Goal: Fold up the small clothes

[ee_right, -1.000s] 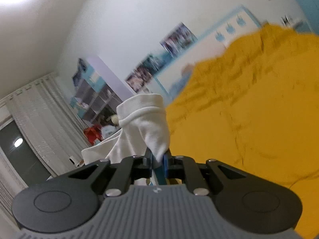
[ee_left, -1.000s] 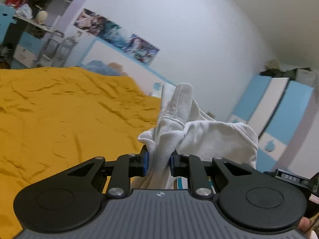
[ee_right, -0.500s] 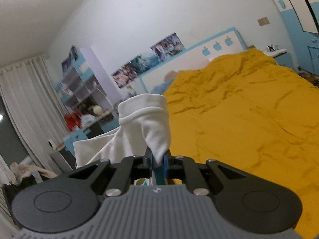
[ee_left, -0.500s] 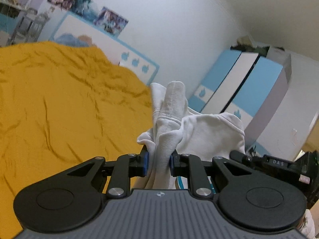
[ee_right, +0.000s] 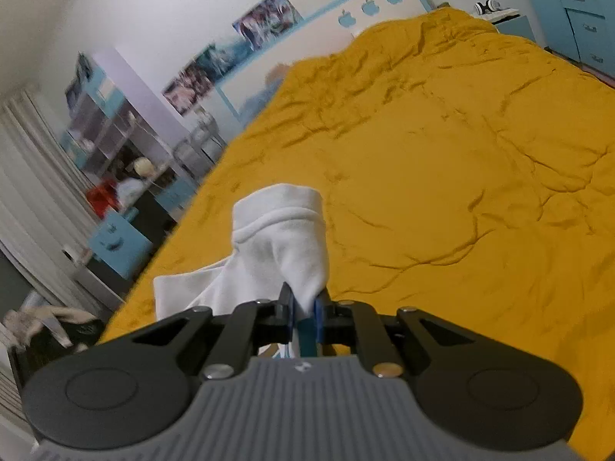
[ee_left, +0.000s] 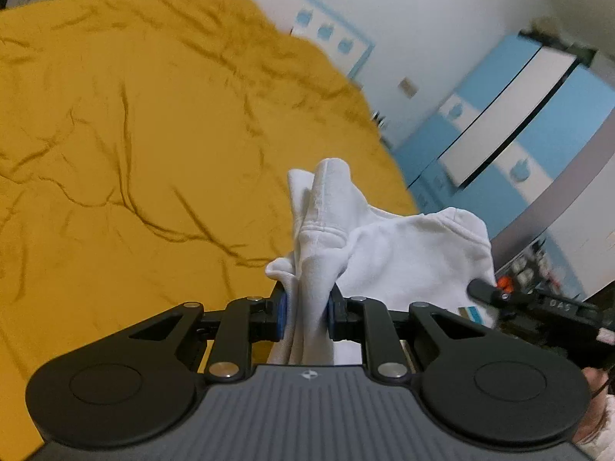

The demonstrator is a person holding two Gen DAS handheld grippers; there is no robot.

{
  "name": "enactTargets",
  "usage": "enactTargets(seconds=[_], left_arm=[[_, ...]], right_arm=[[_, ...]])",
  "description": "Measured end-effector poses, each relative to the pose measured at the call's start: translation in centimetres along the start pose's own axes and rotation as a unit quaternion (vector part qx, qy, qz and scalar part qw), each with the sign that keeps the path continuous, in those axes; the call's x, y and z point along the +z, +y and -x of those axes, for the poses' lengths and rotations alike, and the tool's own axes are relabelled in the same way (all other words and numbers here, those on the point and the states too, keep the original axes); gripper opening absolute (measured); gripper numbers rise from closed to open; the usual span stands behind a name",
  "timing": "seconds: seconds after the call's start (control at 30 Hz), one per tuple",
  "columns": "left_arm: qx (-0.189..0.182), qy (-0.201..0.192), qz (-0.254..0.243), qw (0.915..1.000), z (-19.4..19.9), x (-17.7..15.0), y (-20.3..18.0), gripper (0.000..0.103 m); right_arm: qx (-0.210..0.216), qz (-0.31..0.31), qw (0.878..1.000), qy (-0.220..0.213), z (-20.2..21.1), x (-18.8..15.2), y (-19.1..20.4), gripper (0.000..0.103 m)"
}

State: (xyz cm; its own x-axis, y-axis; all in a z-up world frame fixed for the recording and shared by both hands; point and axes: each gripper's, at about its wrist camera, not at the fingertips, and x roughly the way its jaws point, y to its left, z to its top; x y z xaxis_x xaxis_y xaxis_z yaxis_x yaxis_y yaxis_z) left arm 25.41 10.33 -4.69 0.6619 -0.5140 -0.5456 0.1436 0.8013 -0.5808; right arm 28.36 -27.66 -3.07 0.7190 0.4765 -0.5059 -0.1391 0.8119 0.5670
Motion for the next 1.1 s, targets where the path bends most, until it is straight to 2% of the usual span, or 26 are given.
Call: enactTargets(seconds=[0.23,0.37,0.4,0.47,0.57,0.63,0.7,0.77,0.87,0.93,0.97,1.0,1.1], left_arm=[[0.033,0.069,0.046,0.996,-5.6,-0.8,3.6,0.022],[0.061,0.086,0.063,0.9924,-6.6,-1.4,5.2,0.03],[0.062,0.085,0.074,0.9917,-6.5,-1.4,5.7,0.036],[0.066,0.072,0.094,0.9908,-5.7,-1.0,6.2,0.039],[0.078,0.032,0.098,0.9916,-4.1,-0.2,6.1,0.039],[0.066,0.004,0.083,0.9944,-2.5,-0.3,5.1,0.039],[0.05,-0.004,0.062,0.9968,-2.0,-0.6,3.7,0.037],[0.033,0.013,0.029,0.999,-2.8,-1.4,2.3,0.032],[0.072,0.05,-0.007,0.9961,-4.8,-2.7,1.4,0.026],[0.093,0.063,-0.009,0.9936,-5.8,-3.5,1.8,0.024],[0.101,0.064,-0.011,0.9927,-5.6,-3.8,2.1,0.019],[0.107,0.067,-0.01,0.992,-5.8,-3.8,2.3,0.015],[0.104,0.065,0.004,0.9924,-5.1,-3.6,2.6,0.015]], right_arm=[[-0.041,-0.011,0.997,0.06,-6.4,1.0,-2.6,0.007],[-0.083,0.001,0.994,0.072,-8.4,0.7,-4.5,0.008],[-0.09,0.004,0.994,0.069,-8.4,0.8,-4.9,0.008],[-0.086,0.003,0.994,0.069,-8.0,0.9,-5.5,0.008],[-0.051,0.041,0.995,0.079,-7.0,0.7,-5.0,0.008],[-0.03,0.075,0.992,0.093,-6.3,0.0,-4.3,0.008],[-0.017,0.093,0.99,0.109,-6.3,-0.9,-4.3,0.008],[-0.026,0.113,0.986,0.121,-6.4,-2.1,-4.2,0.008],[-0.05,0.12,0.983,0.131,-7.8,-3.6,-5.3,0.0],[-0.066,0.116,0.982,0.132,-8.7,-4.2,-6.0,0.0],[-0.068,0.108,0.983,0.135,-9.0,-4.6,-6.3,0.0],[-0.068,0.099,0.984,0.134,-9.1,-4.7,-6.5,0.0],[-0.07,0.098,0.985,0.124,-8.8,-4.4,-5.5,0.001]])
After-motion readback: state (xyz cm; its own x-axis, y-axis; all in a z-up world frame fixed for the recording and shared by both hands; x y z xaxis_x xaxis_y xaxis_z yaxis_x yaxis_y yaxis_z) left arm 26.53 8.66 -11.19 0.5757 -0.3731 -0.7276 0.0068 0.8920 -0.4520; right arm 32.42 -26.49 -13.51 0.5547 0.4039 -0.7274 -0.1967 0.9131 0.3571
